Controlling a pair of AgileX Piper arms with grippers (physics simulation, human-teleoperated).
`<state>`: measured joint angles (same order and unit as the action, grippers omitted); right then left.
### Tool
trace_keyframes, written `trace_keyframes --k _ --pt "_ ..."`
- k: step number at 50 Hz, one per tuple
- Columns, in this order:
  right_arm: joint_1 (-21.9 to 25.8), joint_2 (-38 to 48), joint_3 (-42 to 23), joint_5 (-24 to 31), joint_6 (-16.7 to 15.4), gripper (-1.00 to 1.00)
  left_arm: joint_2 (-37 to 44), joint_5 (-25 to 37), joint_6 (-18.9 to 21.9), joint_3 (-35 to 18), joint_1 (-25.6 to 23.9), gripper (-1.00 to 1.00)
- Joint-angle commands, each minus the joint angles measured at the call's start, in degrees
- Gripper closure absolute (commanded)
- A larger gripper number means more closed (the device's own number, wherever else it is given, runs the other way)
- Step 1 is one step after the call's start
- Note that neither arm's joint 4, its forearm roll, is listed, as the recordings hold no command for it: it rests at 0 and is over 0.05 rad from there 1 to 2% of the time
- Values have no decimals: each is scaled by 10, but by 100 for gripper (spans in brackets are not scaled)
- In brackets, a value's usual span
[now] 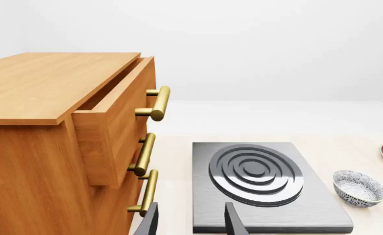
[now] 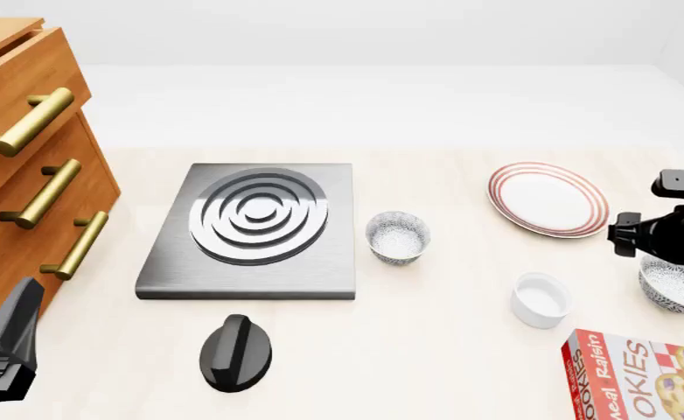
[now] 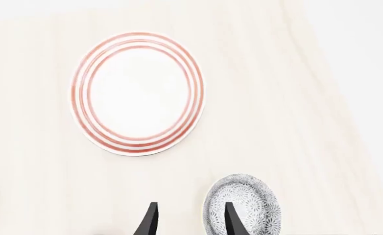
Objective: Pick the akita bowl next to the plate and place it on the plate.
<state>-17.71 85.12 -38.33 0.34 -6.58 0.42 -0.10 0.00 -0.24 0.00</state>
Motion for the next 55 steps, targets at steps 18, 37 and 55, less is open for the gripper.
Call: trace_keyframes --k 18,37,55 --pt "-13 41 13 -45 -9 -100 0 0 0 0 0 -100" --pt "-20 57 8 -50 -12 -100 0 0 0 0 0 -100" --pt "-21 84 13 -70 -19 -100 0 0 0 0 0 -100"
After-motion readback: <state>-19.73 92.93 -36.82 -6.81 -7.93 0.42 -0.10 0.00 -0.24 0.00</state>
